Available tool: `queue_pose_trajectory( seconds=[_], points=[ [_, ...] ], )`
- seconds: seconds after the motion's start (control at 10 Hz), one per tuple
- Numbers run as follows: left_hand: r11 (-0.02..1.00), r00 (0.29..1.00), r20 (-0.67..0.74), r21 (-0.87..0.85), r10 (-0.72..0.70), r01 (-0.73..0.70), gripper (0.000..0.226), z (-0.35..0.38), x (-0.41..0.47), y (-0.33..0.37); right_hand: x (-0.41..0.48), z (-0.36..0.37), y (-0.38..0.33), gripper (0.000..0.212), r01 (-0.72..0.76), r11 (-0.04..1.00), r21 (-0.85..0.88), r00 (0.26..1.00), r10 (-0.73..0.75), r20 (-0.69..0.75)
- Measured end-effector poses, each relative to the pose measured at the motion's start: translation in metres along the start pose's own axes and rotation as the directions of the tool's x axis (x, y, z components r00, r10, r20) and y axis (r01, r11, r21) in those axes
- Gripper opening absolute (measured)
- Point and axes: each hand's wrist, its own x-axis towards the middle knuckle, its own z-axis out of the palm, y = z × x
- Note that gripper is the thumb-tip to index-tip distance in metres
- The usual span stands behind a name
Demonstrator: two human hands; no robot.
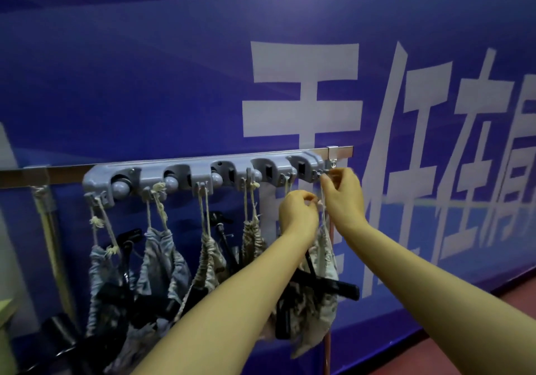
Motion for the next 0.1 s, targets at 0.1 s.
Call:
queue_pose_trajectory(
  seconds=[0.1],
  points=[
    [0.997, 0.996, -0.045, -0.013, 0.072, -0.073, 0.019, -0.0276, -0.0090, -0.0034, -0.0178, 0.0116, -0.0274, 0.011, 0.114, 0.992, 0.056, 0.988, -0.107, -0.111]
  ],
)
